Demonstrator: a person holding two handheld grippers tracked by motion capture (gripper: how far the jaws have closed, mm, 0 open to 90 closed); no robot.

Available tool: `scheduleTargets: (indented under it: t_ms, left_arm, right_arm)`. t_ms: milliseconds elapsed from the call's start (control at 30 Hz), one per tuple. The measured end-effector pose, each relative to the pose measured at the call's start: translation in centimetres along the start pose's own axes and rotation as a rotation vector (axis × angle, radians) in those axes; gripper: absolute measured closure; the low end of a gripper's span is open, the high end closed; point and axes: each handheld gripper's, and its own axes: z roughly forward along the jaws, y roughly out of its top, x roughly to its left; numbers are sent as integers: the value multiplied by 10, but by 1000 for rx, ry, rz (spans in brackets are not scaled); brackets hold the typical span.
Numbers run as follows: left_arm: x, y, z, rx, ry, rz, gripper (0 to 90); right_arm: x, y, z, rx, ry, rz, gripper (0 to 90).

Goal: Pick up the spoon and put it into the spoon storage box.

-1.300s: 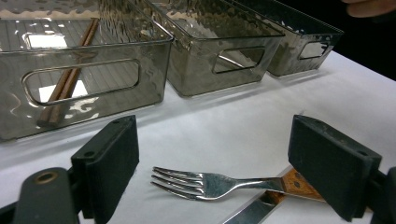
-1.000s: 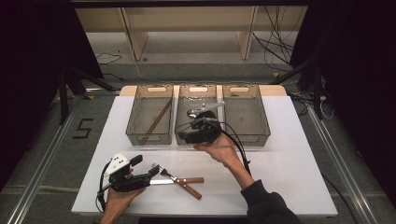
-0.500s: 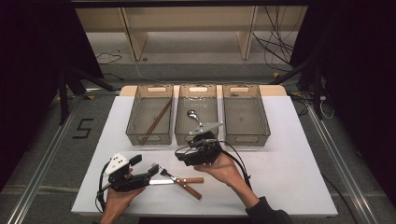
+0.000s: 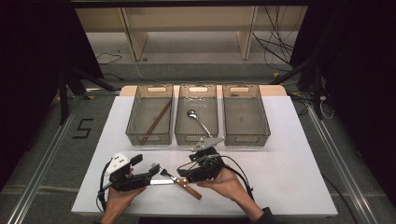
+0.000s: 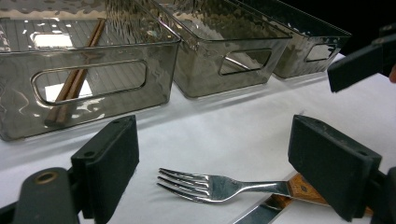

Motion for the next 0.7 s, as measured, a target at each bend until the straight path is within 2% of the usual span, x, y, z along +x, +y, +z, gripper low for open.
scheduleTargets:
  t_ms: [700]
  left_arm:
    - [1,-1,-3,-10,8,-9,162]
  right_arm:
    - [20,-10,13,59,31,-35,287]
